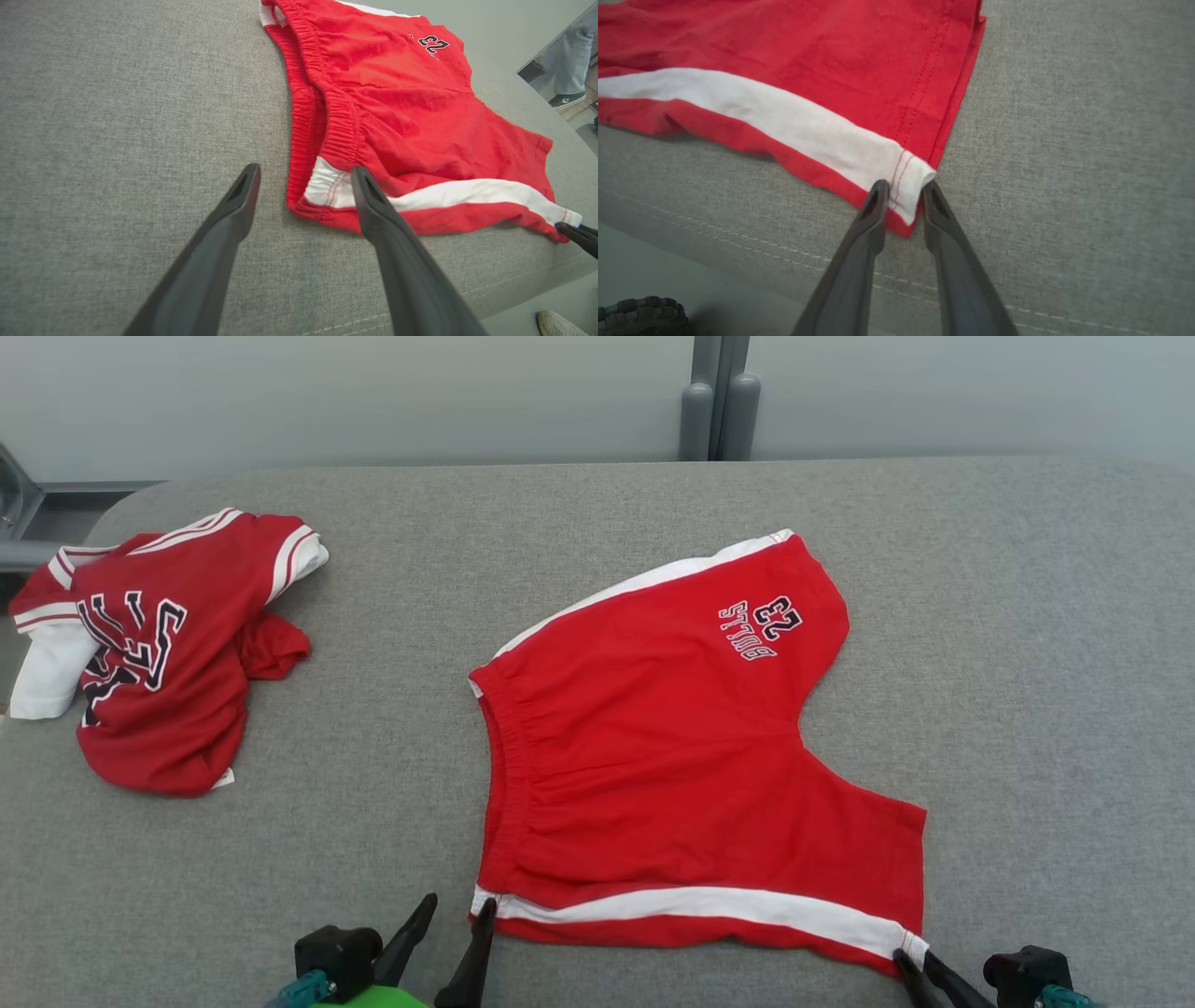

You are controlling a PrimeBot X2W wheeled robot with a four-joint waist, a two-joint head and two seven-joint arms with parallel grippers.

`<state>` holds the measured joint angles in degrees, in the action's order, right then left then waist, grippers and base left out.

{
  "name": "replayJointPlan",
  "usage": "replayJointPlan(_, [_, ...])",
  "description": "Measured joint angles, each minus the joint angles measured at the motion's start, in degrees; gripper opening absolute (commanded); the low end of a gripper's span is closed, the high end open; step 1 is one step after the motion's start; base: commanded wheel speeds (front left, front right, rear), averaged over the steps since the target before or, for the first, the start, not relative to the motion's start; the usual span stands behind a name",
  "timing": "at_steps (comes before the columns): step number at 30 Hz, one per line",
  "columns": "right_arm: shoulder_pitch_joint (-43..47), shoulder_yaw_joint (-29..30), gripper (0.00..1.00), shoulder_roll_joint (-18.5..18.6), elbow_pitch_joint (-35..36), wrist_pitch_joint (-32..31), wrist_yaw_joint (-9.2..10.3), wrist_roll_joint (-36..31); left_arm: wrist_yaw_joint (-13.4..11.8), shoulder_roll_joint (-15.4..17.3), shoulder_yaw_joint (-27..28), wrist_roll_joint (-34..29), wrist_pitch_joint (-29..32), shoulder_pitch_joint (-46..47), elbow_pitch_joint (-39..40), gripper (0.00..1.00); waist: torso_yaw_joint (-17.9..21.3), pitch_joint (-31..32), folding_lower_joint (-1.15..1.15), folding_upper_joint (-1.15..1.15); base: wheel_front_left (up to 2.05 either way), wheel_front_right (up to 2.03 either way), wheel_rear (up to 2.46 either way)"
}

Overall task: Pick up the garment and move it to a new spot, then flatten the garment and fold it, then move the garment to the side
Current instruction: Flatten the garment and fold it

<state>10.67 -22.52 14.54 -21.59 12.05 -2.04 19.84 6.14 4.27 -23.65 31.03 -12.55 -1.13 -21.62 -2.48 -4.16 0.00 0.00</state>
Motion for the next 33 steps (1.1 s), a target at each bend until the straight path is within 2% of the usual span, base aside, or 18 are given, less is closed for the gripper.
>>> replayJointPlan(3, [-0.4,-0.1,0.12,0.0,-0.9,-0.1,-0.47,0.3,0.1,0.0,-0.5,0.1,1.2,0.0,-0.6,1.0,-0.2,0.0,0.0,0.0,0.0,0.0,0.0])
replayJointPlan(25, [-3.3,0.1,0.13,-0.1,-2.8,0.3,-0.99,0.4,0.7,0.1,-2.9,1.1,2.4,2.7,-3.7,1.0,0.6,-1.1,0.0,0.0,0.0,0.0,0.0])
replayJointPlan(27, [-3.4,0.1,0.13,-0.2,-3.0,0.4,-0.99,0.4,0.7,0.1,-3.1,1.1,2.4,2.7,-3.9,0.79,0.7,-1.2,0.0,0.0,0.0,0.0,0.0])
replayJointPlan(28, [-3.4,0.1,0.14,-0.2,-3.0,0.5,-1.0,0.4,0.7,0.1,-3.3,1.1,2.4,2.8,-3.9,0.73,0.7,-1.2,0.0,0.0,0.0,0.0,0.0])
replayJointPlan(31, [-3.6,0.1,0.14,-0.3,-3.3,0.5,-1.43,0.4,0.7,0.1,-3.8,1.2,2.4,3.0,-4.1,0.67,0.8,-1.2,0.0,0.0,0.0,0.0,0.0])
replayJointPlan(32, [-3.7,0.1,0.13,-0.3,-3.4,0.5,-1.46,0.4,0.7,0.1,-3.9,1.2,2.4,3.0,-4.3,0.61,0.8,-1.2,0.0,0.0,0.0,0.0,0.0])
replayJointPlan(33, [-3.8,0.1,0.13,-0.3,-3.5,0.5,-1.47,0.4,0.7,0.1,-4.1,1.2,2.4,3.0,-4.4,0.48,0.8,-1.2,0.0,0.0,0.0,0.0,0.0])
